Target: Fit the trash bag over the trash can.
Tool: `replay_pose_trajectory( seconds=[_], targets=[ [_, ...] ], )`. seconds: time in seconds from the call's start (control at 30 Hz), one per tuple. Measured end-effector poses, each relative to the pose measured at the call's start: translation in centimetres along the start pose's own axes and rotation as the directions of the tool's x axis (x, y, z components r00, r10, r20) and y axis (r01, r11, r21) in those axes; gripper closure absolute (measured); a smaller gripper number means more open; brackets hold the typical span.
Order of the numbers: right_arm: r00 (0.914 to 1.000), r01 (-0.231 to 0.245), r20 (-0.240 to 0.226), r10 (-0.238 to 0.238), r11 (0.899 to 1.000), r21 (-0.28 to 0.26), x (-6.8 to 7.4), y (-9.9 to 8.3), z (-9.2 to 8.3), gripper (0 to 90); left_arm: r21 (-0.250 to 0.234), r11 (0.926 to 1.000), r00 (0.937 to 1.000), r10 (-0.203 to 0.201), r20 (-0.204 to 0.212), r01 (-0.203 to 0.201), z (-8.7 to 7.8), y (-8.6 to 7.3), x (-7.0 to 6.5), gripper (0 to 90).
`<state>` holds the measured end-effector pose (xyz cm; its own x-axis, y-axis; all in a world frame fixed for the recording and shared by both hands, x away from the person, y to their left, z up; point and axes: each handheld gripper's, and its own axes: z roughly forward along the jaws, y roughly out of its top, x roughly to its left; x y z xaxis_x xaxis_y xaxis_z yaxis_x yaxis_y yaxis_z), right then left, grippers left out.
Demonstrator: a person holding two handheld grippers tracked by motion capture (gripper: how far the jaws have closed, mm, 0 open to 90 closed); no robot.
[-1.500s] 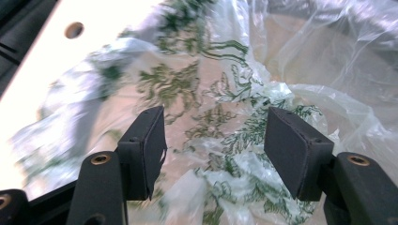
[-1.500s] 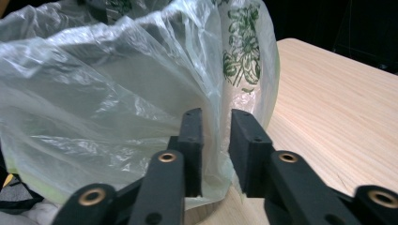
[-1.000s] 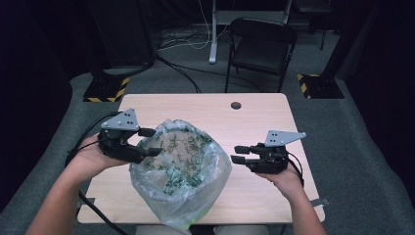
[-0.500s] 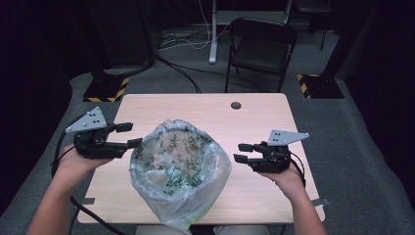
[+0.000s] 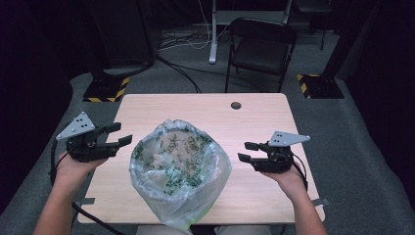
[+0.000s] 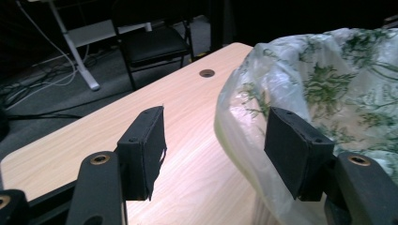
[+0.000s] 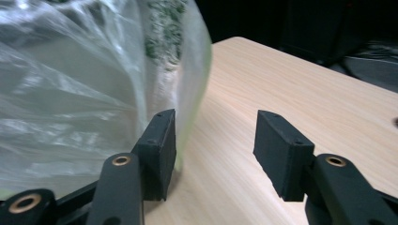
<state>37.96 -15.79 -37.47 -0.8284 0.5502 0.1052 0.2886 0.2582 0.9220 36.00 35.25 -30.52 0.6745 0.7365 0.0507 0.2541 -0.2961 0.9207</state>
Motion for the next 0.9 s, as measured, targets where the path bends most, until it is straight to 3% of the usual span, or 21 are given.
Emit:
replay_pose_trajectory(
  seconds=[0.13, 0.37, 0.5, 0.77, 0.9],
  targets=[
    [0.9959, 0.040, 0.079, -0.043, 0.999, 0.037, -0.2, -0.1, 0.0, 45.1, -0.002, 0.9998, 0.9998, -0.020, -0.005, 0.020, 0.1, -1.0, 0.3, 37.8],
    [0.9907, 0.047, 0.125, -0.053, 0.997, 0.055, -0.7, 0.6, -0.5, 43.5, 0.004, 0.9991, 0.9986, -0.042, -0.034, 0.042, -0.4, -2.4, 1.0, 37.5],
    [0.9838, 0.044, 0.171, -0.052, 0.998, 0.052, -0.9, 0.4, -1.3, 41.2, -0.008, 0.9975, 0.9967, -0.071, -0.040, 0.071, -0.3, -4.0, 1.2, 37.1],
    [0.9657, 0.001, 0.259, -0.016, 0.998, 0.061, -2.0, -2.2, -2.3, 40.6, -0.025, 0.9889, 0.9873, -0.148, -0.058, 0.146, 0.4, -7.6, 1.7, 35.5],
    [0.9589, -0.028, 0.283, 0.012, 0.998, 0.052, -2.6, -3.4, -2.1, 40.4, -0.039, 0.9850, 0.9766, -0.172, -0.129, 0.168, 1.3, -9.9, 1.5, 35.3]
  ],
)
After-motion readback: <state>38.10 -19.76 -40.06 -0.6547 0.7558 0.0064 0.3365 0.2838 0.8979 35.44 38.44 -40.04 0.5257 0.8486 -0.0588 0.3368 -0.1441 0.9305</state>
